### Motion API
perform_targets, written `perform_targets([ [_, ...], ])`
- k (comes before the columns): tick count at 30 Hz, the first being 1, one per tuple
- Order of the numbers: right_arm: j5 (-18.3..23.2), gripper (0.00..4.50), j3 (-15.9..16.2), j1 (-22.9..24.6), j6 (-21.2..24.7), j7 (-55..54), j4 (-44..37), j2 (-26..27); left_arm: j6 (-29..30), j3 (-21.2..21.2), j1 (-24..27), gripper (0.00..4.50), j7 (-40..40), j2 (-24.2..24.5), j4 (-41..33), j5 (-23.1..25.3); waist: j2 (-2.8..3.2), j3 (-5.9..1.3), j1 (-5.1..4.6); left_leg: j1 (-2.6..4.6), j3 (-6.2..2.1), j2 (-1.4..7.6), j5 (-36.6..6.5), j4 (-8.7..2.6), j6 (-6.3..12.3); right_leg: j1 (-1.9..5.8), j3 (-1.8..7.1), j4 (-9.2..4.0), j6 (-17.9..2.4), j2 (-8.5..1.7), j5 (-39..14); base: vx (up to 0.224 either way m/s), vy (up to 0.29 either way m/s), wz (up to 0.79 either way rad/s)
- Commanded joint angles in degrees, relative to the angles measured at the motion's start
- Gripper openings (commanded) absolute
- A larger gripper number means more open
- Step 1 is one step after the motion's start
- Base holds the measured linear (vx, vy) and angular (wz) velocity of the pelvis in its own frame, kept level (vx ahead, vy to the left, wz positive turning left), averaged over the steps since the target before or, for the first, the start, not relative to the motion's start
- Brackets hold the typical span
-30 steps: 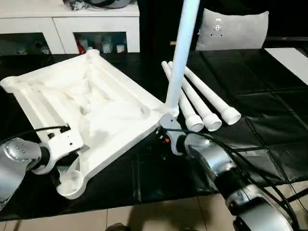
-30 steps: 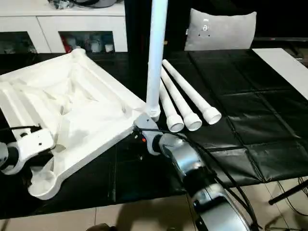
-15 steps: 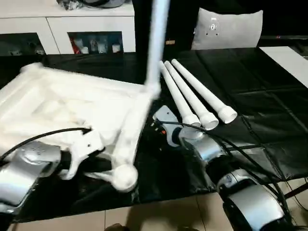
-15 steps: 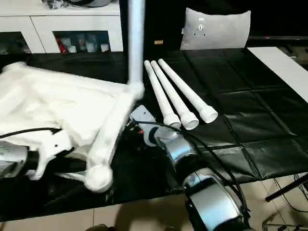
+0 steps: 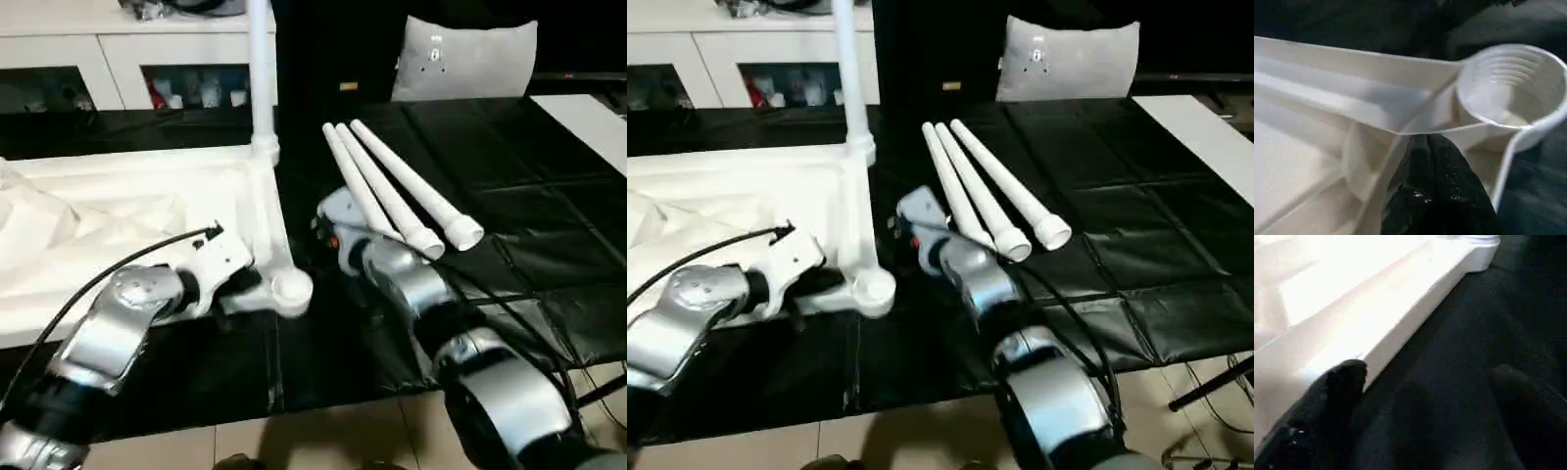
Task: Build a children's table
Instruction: Rotate table base
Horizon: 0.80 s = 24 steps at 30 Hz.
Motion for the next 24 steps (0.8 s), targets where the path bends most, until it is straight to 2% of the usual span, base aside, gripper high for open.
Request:
perform_targets([
  [1, 1.16, 4.50, -2.94, -2.81, 3.49, -2.20, -1.78, -1.61, -0.93, 1.79, -0.65, 0.04, 1.97, -1.07, -0.29, -0.11, 1.48, -4.25, 0.42, 2.00, -1.60, 4.38, -5.00, -3.92, -0.17, 2.17, 2.03, -2.82, -15.66, -4.72, 7.23, 0.000, 0.000, 0.00],
  [2, 1.69, 4.50, -3.89, -3.99, 4.70, -2.28, -1.71, -2.16, -0.92, 2.19, -0.53, 0.04, 1.39, -1.34, -0.67, -0.72, 1.21, -4.20, 0.43, 1.85, -1.51, 4.33, -4.89, -3.85, 0.08, 2.24, 1.99, -2.78, -15.73, -4.61, 8.13, 0.000, 0.000, 0.00],
  [4, 1.89, 4.50, -4.34, -4.58, 5.31, -2.58, -1.59, -2.42, -0.95, 2.33, -0.43, 0.34, 0.87, -1.38, -0.88, -1.04, 1.21, -4.14, 0.64, 1.74, -1.51, 4.32, -4.88, -3.89, 0.25, 2.24, 1.94, -2.76, -15.38, -4.63, 8.36, 0.000, 0.000, 0.00],
  [6, 3.06, 4.50, -6.44, -7.45, 7.17, -4.99, 0.97, -3.45, -1.51, 2.06, 0.35, 0.42, -0.72, -0.67, -1.60, -1.85, 1.23, -4.15, 0.67, 1.78, -1.54, 4.29, -5.54, -3.87, 0.03, 2.22, 1.97, -2.80, -15.55, -4.78, 7.33, 0.000, 0.000, 0.00],
  [7, 3.06, 4.50, -6.44, -7.45, 7.17, -4.99, 0.97, -3.45, -1.51, 2.06, 0.35, 0.48, -0.72, -0.67, -1.60, -1.85, 0.99, -4.08, 0.63, 1.73, -1.47, 4.30, -5.85, -3.93, 0.03, 2.23, 1.97, -2.91, -15.59, -4.75, 6.86, 0.000, 0.000, 0.00],
  [9, 2.79, 4.50, -6.62, -9.02, 8.17, -6.04, 3.36, -4.25, -1.19, 2.23, 1.11, 0.60, -1.73, -0.16, -3.18, -2.88, 1.02, -4.06, 0.67, 1.76, -1.52, 4.42, -6.15, -3.93, -0.33, 2.18, 1.94, -2.81, -15.64, -4.85, 6.00, 0.000, 0.000, 0.00],
  [11, 2.03, 4.50, -6.88, -10.95, 10.41, -7.25, 6.69, -5.07, -0.49, 2.78, 1.83, 0.77, -2.87, 0.22, -5.37, -4.38, 0.61, -3.96, 0.63, 1.75, -1.38, 4.35, -6.44, -3.91, -0.57, 2.15, 1.96, -2.92, -16.02, -4.85, 4.66, 0.000, 0.000, 0.00],
  [13, 2.18, 4.50, -7.73, -11.79, 11.84, -6.92, 8.66, -5.24, 0.13, 3.05, 1.95, 0.83, -3.47, 0.41, -6.60, -4.87, 0.48, -3.91, 0.67, 1.71, -1.27, 4.38, -6.72, -3.85, -0.50, 2.13, 2.05, -3.01, -15.77, -4.84, 3.95, 0.000, 0.000, 0.00],
  [15, 2.09, 4.50, -8.06, -12.38, 12.58, -7.21, 10.38, -5.44, 0.47, 3.09, 1.91, 1.05, -3.95, 0.55, -7.38, -5.17, 0.62, -3.81, 0.77, 1.57, -1.30, 4.34, -6.60, -3.93, -0.47, 2.11, 2.03, -2.98, -15.38, -4.85, 3.40, 0.000, 0.000, 0.00],
  [16, 1.77, 4.50, -8.15, -12.87, 12.68, -8.01, 12.06, -5.68, 0.84, 3.12, 1.74, 1.15, -4.30, 0.51, -8.02, -5.56, 0.18, -3.87, 0.85, 1.59, -1.30, 4.43, -6.12, -3.92, -0.24, 2.19, 2.04, -2.98, -15.34, -4.97, 3.50, 0.000, 0.000, 0.00],
  [17, 1.69, 4.50, -8.19, -12.98, 12.66, -8.19, 12.55, -5.76, 1.02, 3.13, 1.69, 1.25, -4.38, 0.48, -8.25, -5.70, 0.41, -3.89, 0.93, 1.63, -1.27, 4.38, -5.72, -3.83, -0.27, 2.08, 2.00, -2.95, -15.55, -4.98, 3.43, 0.000, 0.000, 0.00],
  [20, 1.73, 4.50, -8.52, -13.44, 12.62, -8.31, 14.27, -6.00, 1.69, 3.13, 1.62, 1.36, -4.64, 0.52, -9.14, -5.97, 0.44, -3.90, 1.02, 1.60, -1.21, 4.36, -5.11, -3.78, -0.20, 2.06, 1.97, -2.86, -15.28, -4.87, 4.00, 0.000, 0.000, 0.00],
  [21, 1.79, 4.50, -8.57, -13.62, 12.64, -8.30, 14.59, -6.01, 1.88, 3.13, 1.67, 1.63, -4.64, 0.70, -9.47, -6.15, 0.47, -3.91, 1.12, 1.59, -1.23, 4.36, -5.11, -3.80, -0.13, 2.09, 1.94, -2.85, -15.18, -4.86, 4.18, 0.000, 0.000, 0.00],
  [24, 2.35, 4.50, -9.93, -14.21, 12.53, -9.48, 16.30, -6.35, 2.80, 3.34, 1.93, 1.75, -5.00, 1.22, -10.91, -6.98, 0.63, -3.84, 1.35, 1.54, -1.27, 4.37, -5.15, -3.79, -0.09, 2.02, 1.93, -2.81, -15.25, -4.90, 4.41, 0.000, 0.000, 0.00],
])
